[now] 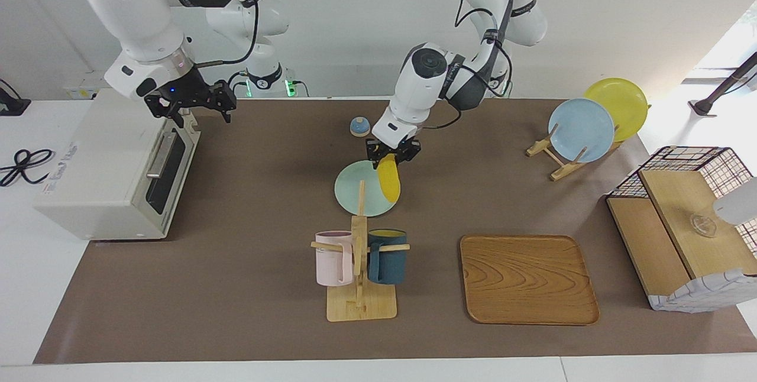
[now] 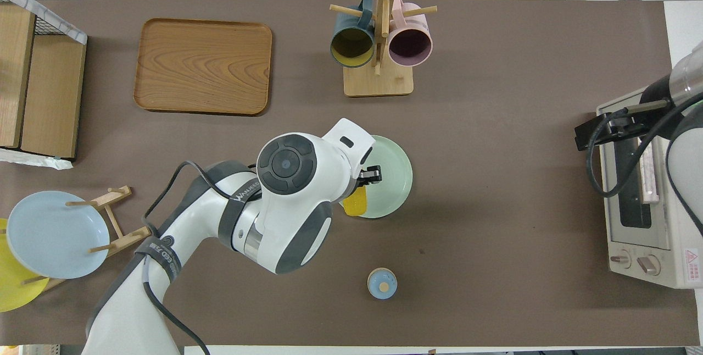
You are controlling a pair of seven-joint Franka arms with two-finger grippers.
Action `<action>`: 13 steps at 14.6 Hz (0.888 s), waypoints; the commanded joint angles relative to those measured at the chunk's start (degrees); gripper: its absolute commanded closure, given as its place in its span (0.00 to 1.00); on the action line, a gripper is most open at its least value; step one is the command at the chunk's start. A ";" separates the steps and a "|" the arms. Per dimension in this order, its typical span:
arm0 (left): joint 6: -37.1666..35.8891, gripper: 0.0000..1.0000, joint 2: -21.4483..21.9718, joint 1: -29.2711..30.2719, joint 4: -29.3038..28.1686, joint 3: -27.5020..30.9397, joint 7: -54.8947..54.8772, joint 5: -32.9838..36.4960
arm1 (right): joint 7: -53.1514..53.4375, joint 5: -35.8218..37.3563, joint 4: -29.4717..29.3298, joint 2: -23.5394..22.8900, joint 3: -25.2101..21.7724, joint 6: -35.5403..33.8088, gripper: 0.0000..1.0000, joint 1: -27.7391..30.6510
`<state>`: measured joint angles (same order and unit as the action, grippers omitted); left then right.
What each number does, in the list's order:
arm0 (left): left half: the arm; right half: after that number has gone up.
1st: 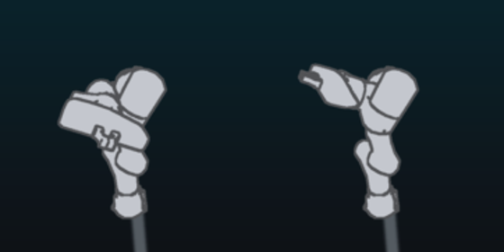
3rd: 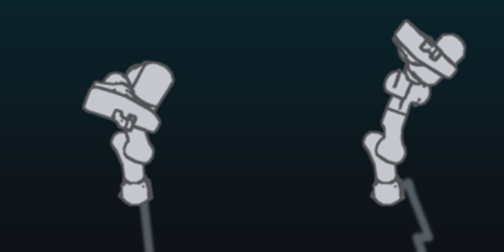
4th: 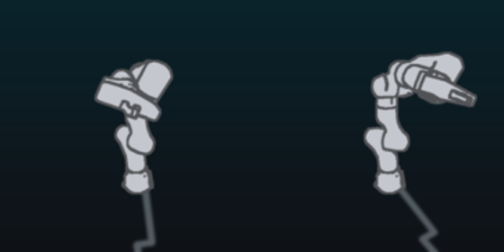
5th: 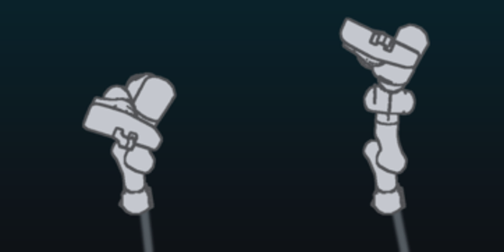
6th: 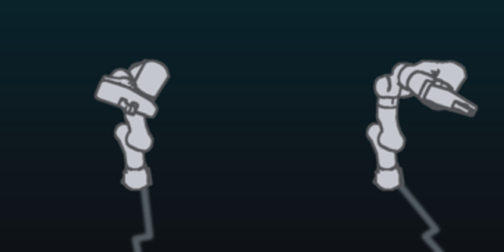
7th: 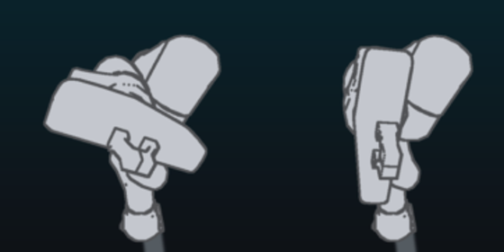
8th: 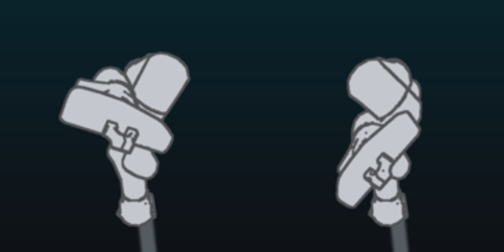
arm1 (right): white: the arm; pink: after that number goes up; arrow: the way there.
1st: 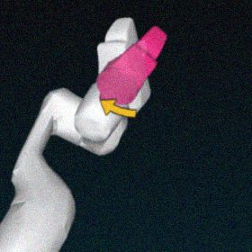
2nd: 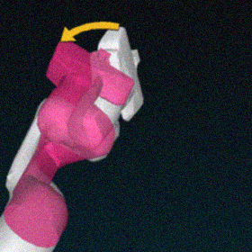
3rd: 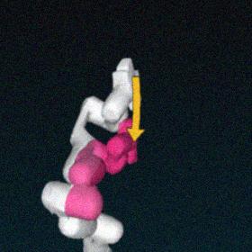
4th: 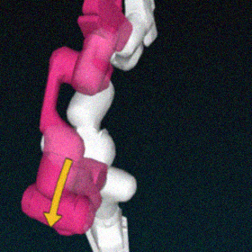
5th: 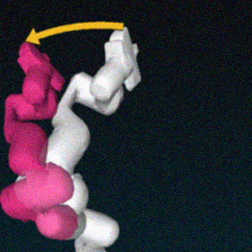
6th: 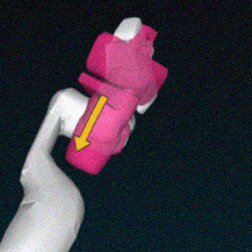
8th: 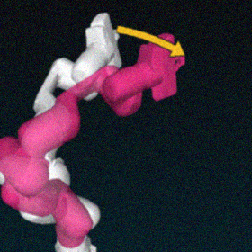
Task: Put corn in oven
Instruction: 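Carry the corn with the left gripper onto the pale green plate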
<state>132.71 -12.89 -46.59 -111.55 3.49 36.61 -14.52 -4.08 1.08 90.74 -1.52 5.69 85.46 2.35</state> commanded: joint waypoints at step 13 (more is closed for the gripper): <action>10.64 0.00 -7.07 -3.86 0.28 1.52 0.92 3.88 | 0.30 -0.99 -0.12 0.29 -0.33 0.49 0.00 -0.77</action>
<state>144.12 -20.34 -50.07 -111.99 3.99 37.37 -12.95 -4.08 1.08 90.72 -1.52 5.69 85.59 2.01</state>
